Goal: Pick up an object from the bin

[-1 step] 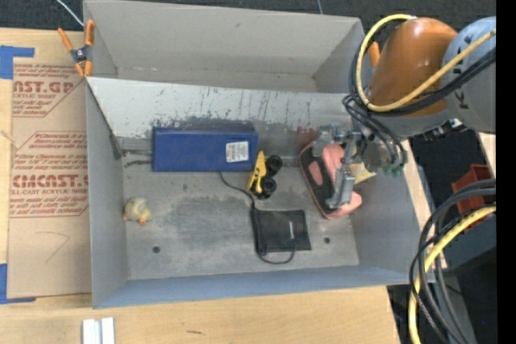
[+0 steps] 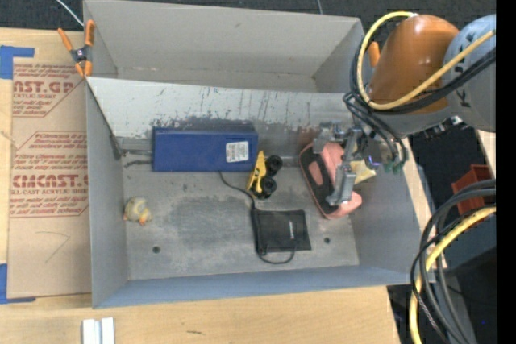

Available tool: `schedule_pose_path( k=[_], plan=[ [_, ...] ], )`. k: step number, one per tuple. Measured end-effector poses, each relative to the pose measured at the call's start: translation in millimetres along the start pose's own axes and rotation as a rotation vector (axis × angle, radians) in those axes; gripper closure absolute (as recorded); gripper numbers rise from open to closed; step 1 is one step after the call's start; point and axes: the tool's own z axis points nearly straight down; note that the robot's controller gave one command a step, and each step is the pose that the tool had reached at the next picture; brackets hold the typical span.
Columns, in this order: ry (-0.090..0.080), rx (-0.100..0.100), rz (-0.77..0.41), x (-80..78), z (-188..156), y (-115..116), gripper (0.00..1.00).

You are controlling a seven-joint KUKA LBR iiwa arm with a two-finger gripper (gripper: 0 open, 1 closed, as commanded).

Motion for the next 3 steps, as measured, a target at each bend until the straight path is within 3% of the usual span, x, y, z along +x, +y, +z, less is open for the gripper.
schedule_pose_path(
  k=[1,2,3],
  plan=[
    [-0.005,-0.001,-0.244,24.2,55.8,-26.9,0.00],
    [-0.011,-0.014,-0.134,39.3,85.6,-28.6,0.00],
    [-0.004,-0.001,-0.396,39.2,95.0,15.6,0.00]
  ],
)
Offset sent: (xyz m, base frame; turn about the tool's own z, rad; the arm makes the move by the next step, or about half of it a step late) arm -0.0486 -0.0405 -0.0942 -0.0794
